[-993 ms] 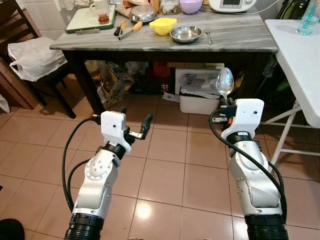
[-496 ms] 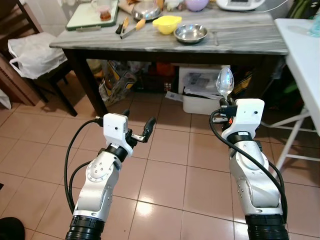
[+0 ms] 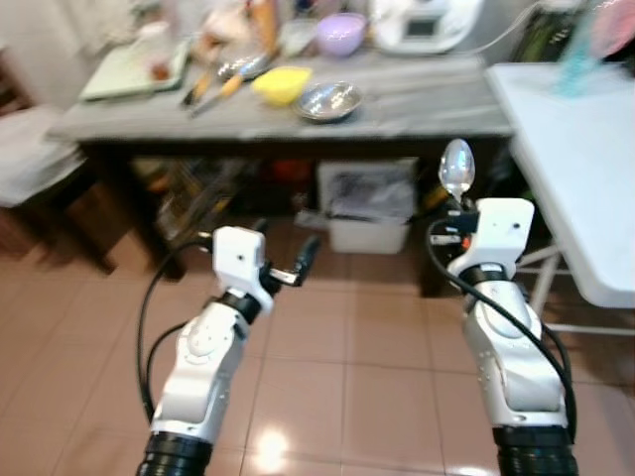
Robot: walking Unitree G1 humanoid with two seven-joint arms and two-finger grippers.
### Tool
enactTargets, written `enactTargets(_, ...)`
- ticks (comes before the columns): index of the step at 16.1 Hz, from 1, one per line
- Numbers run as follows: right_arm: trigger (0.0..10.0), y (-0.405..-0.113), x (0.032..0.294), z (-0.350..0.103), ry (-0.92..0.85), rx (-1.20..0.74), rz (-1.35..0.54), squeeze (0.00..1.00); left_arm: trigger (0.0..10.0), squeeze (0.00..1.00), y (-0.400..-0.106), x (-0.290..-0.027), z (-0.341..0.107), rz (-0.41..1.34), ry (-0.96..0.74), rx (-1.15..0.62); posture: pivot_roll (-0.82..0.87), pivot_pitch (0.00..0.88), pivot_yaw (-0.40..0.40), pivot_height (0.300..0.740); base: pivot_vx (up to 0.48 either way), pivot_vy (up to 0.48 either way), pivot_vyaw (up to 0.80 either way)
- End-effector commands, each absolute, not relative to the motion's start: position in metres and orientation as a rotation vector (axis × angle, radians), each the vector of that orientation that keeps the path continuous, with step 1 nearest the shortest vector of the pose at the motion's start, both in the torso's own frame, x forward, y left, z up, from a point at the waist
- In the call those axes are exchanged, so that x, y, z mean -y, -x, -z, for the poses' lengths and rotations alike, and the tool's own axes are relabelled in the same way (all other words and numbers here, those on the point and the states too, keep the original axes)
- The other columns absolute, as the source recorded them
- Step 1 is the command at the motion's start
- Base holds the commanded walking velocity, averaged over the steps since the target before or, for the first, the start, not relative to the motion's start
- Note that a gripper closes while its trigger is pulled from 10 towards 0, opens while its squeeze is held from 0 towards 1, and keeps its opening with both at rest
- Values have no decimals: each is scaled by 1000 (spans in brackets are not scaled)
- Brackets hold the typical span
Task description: Setting the table
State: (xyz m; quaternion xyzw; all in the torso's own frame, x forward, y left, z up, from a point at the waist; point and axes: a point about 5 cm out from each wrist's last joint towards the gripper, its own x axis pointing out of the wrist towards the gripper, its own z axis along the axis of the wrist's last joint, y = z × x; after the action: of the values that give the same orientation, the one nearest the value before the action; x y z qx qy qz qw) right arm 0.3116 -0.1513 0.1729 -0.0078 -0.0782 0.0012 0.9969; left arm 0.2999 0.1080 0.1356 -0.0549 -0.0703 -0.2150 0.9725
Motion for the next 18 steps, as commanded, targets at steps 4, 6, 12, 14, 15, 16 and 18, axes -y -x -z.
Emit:
enactTargets(4, 10000, -311, 146, -175, 0, 166, -23, 0, 10000, 0, -301, -111, -134, 434, 98, 129, -31, 98, 76, 740, 366, 0, -617)
enactTargets(6, 10000, -312, 145, -174, -2, 166, -22, 0, 10000, 0, -301, -110, -135, 435, 98, 129, -31, 98, 78, 740, 364, 0, -269)
enactTargets(12, 10000, -311, 144, -174, 29, 172, -24, 0, 10000, 0, -301, -109, -135, 441, 93, 126, -26, 98, 84, 740, 367, 0, 200)
enactTargets(14, 10000, -311, 143, -173, 27, 170, -25, 0, 10000, 0, -301, -110, -135, 442, 91, 125, -25, 98, 85, 740, 375, 0, 625)
enactTargets(15, 10000, -311, 143, -173, 25, 170, -25, 0, 10000, 0, -301, -109, -135, 443, 91, 125, -25, 98, 85, 740, 375, 0, 594)
enactTargets(16, 10000, -311, 144, -172, 24, 169, -25, 0, 10000, 0, -301, -109, -136, 444, 91, 125, -23, 99, 86, 740, 371, 0, 413)
enactTargets(18, 10000, -311, 144, -171, 25, 165, -23, 0, 10000, 0, -301, -111, -135, 443, 88, 122, -23, 99, 86, 740, 377, 0, 0)
